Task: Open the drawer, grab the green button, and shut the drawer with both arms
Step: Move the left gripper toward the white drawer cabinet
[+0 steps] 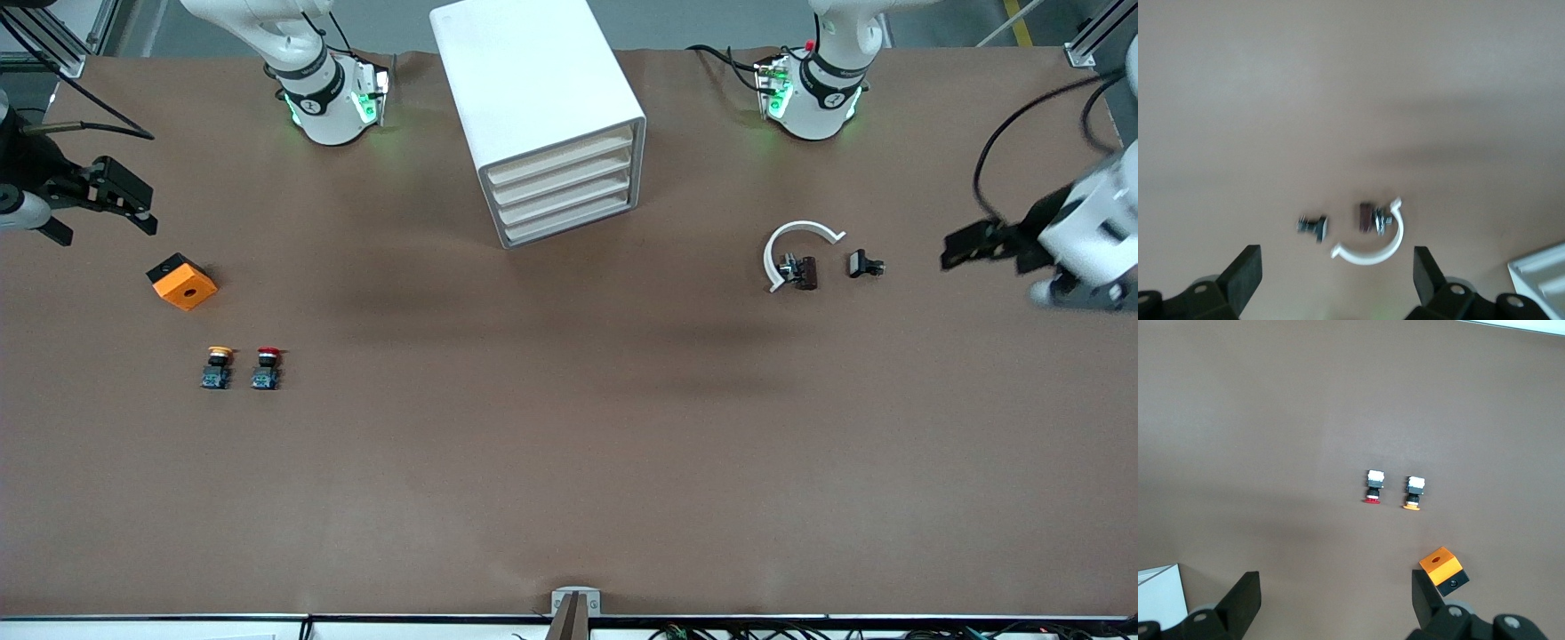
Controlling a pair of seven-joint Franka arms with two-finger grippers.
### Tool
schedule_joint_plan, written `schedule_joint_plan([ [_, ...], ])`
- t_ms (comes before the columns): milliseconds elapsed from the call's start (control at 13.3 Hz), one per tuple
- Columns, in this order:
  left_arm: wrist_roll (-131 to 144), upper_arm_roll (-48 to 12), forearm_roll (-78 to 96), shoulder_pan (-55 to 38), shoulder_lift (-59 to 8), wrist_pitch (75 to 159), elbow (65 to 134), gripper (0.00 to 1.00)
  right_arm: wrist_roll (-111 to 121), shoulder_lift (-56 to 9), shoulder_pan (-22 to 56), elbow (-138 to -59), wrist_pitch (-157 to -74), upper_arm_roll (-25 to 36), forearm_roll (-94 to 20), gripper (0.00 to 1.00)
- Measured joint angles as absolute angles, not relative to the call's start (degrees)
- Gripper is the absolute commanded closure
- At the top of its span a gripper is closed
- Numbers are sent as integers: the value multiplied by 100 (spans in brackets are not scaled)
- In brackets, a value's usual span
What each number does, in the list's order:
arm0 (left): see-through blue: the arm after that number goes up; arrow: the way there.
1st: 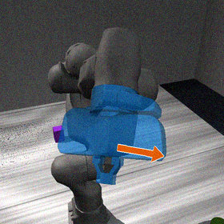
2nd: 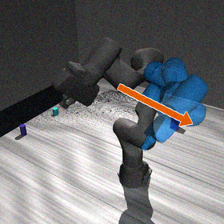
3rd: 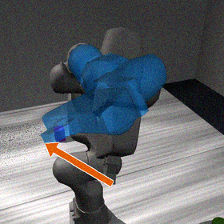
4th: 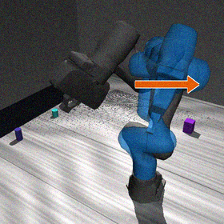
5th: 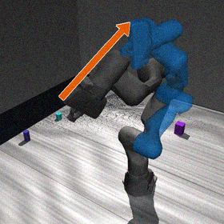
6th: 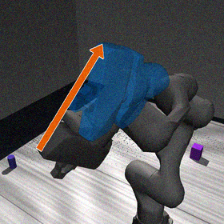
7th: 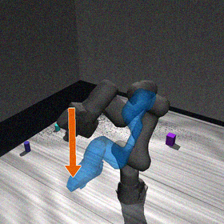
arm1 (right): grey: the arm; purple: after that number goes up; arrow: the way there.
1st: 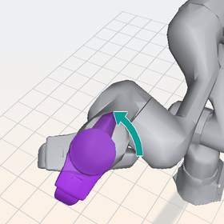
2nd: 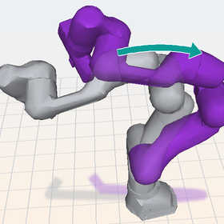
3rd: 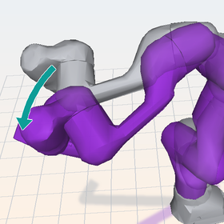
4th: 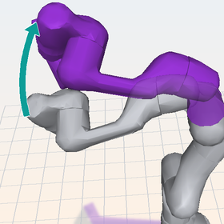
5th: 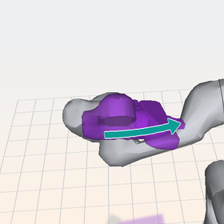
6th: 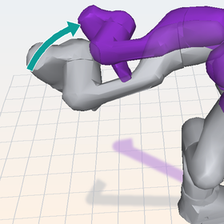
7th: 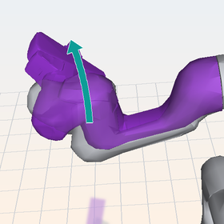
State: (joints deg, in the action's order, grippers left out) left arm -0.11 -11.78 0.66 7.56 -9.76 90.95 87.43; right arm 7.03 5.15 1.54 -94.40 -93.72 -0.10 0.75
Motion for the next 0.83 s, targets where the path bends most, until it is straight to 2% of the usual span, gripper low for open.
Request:
schedule_joint_plan([
  [376, 1818, -1207, 66, 357, -1970, 9578, 8687, 0, 703, 515, 160, -9438, -9371, -9, 75, 0],
  [828, 6347, -1233, 340, -532, -2715, 9794, 8536, 0, 703, 515, 163, -9435, -9372, -9, 76, 0],
])
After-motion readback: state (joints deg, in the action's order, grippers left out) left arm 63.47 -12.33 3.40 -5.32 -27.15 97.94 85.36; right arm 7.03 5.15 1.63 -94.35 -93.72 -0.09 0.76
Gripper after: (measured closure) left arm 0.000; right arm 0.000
